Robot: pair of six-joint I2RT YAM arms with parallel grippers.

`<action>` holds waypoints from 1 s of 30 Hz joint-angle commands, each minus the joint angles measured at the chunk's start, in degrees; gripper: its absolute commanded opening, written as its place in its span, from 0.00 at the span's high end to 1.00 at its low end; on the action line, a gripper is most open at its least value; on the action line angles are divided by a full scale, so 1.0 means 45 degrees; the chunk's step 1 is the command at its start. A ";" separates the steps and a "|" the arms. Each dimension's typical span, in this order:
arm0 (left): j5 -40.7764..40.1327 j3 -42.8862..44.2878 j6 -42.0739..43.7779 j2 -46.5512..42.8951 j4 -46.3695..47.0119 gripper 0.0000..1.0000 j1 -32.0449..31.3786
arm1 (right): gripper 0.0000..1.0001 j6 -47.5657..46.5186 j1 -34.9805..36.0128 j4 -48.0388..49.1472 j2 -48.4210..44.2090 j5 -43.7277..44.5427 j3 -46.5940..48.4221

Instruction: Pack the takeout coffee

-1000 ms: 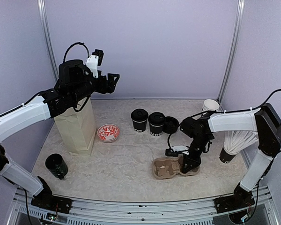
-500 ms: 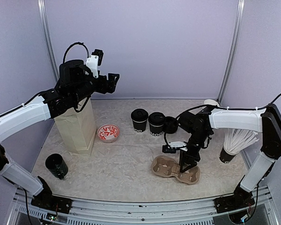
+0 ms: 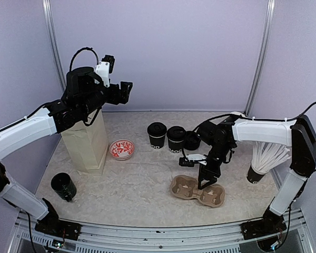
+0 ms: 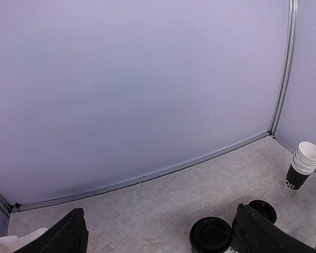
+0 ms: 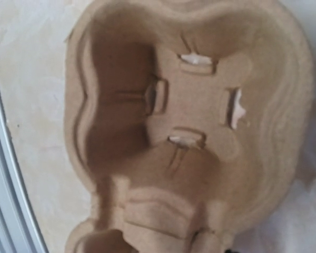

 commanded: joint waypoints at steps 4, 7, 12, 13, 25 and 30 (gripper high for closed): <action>-0.0236 0.0436 0.0027 -0.0079 -0.0027 0.06 -0.0060 | 0.49 0.0180 0.0234 -0.0032 0.0448 0.0269 -0.0019; -0.0217 0.0431 0.0042 -0.0112 -0.0042 0.06 -0.0060 | 0.50 0.0182 0.0244 0.0069 0.0548 0.0378 -0.0101; -0.0236 0.0433 0.0081 -0.0129 -0.0036 0.06 -0.0060 | 0.51 0.0202 0.0260 0.0195 0.0789 0.0496 -0.0117; -0.0236 0.0430 0.0097 -0.0135 -0.0044 0.06 -0.0060 | 0.51 0.0202 0.0259 0.0210 0.0827 0.0518 -0.0100; -0.0197 0.0432 0.0125 -0.0134 -0.0048 0.06 -0.0060 | 0.52 0.0308 0.0532 0.0384 0.0958 0.0981 0.0253; -0.0197 0.0443 0.0179 -0.0137 -0.0048 0.06 -0.0060 | 0.51 0.0214 0.0605 0.0420 0.0784 0.1641 0.0377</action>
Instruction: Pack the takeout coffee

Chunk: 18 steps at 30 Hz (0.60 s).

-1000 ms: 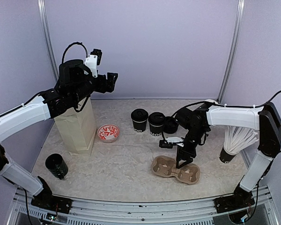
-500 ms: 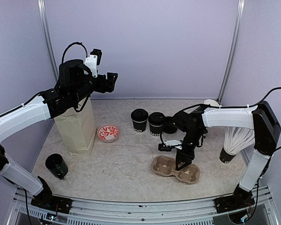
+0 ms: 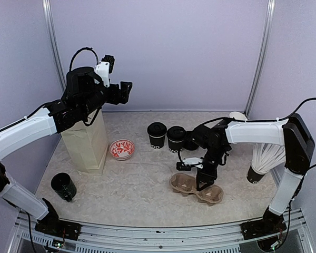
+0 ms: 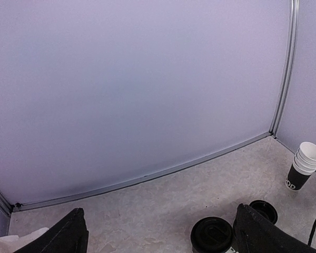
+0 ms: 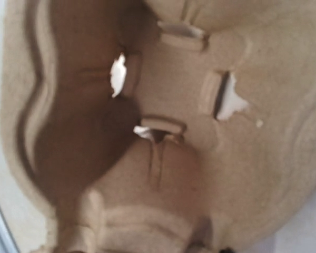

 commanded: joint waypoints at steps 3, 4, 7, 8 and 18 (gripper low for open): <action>-0.0125 0.0445 0.0203 -0.0118 -0.0045 0.06 -0.0060 | 0.50 -0.0078 0.0413 0.0242 -0.0162 0.1244 0.0037; -0.0107 0.0432 0.0199 -0.0118 -0.0046 0.06 -0.0060 | 0.50 -0.0120 0.0512 0.0280 -0.0211 0.1459 -0.0064; -0.0068 0.0441 0.0193 -0.0089 -0.0056 0.06 -0.0060 | 0.49 -0.0170 0.0808 0.0541 -0.0368 0.2412 -0.0352; -0.0056 0.0436 0.0184 -0.0080 -0.0049 0.06 -0.0050 | 0.49 -0.0163 0.0835 0.0662 -0.0415 0.2753 -0.0395; 0.0012 0.0442 0.0159 -0.0077 -0.0051 0.06 -0.0079 | 0.51 -0.0335 0.0785 0.1498 -0.1030 0.5344 -0.0153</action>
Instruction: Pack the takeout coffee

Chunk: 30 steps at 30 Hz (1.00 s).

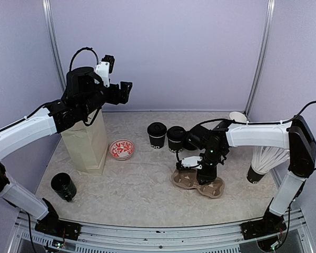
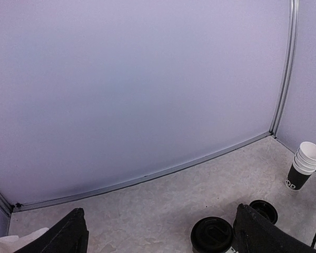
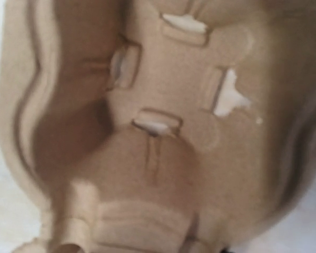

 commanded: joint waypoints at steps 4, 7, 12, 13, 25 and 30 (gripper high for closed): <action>0.0008 0.0433 0.0131 -0.0082 -0.0041 0.06 -0.0097 | 0.52 -0.0095 -0.0275 0.0658 -0.0779 0.0861 0.0156; 0.0008 0.0445 0.0130 -0.0079 -0.0057 0.06 -0.0099 | 0.54 0.0391 -0.0489 0.0356 -0.0844 -0.0881 0.0524; -0.0067 0.0429 0.0142 -0.0080 -0.0037 0.06 -0.0099 | 0.54 0.1124 -0.0686 0.0164 -0.0561 -0.2277 0.0210; -0.0070 0.0420 0.0164 -0.0079 -0.0040 0.06 -0.0099 | 0.54 0.1247 -0.0696 0.0236 -0.0564 -0.2193 0.0146; -0.0090 0.0412 0.0215 0.0052 -0.0056 0.06 -0.0099 | 0.52 0.1535 -0.0782 0.0386 -0.0042 -0.1121 -0.0125; -0.0090 0.0426 0.0239 0.0060 -0.0041 0.06 -0.0099 | 0.52 0.1534 -0.0782 0.0413 0.0070 -0.1187 -0.0205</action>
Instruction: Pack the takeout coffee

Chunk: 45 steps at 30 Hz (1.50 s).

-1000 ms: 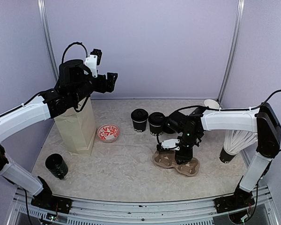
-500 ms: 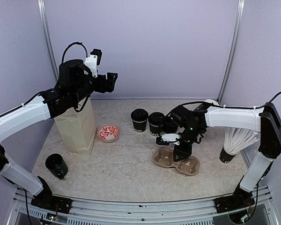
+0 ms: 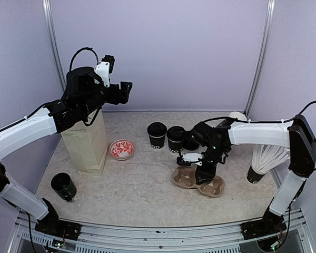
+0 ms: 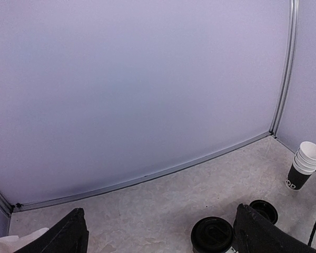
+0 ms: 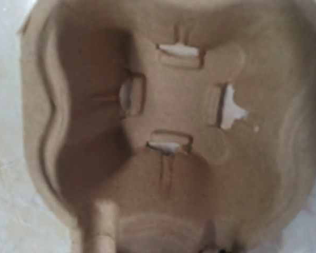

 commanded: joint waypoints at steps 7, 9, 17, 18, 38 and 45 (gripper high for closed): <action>-0.0108 0.0425 0.0214 -0.0003 -0.0027 0.06 -0.0099 | 0.53 0.0185 -0.0128 0.0068 0.0459 0.0284 -0.0126; -0.0105 0.0421 0.0213 -0.0009 -0.0027 0.06 -0.0099 | 0.53 0.0222 -0.0128 0.0126 0.0480 0.0289 -0.0076; -0.0142 0.0416 0.0275 -0.0035 -0.0035 0.06 -0.0087 | 0.65 0.0159 -0.0126 0.0115 0.0577 0.0133 0.0057; -0.0143 0.0426 0.0275 -0.0042 -0.0025 0.06 -0.0098 | 0.66 0.0121 -0.0137 0.0086 0.0578 0.0143 0.0068; -0.2683 0.3617 -0.2895 -0.2049 -0.8885 0.07 0.0869 | 0.72 -0.1741 -0.0997 0.0172 -0.1618 -0.1999 -0.0342; -0.0213 0.2304 -0.4410 -0.3365 -1.1474 0.10 0.3822 | 0.71 -0.2353 -0.1489 -0.0122 -0.1717 -0.3571 0.0128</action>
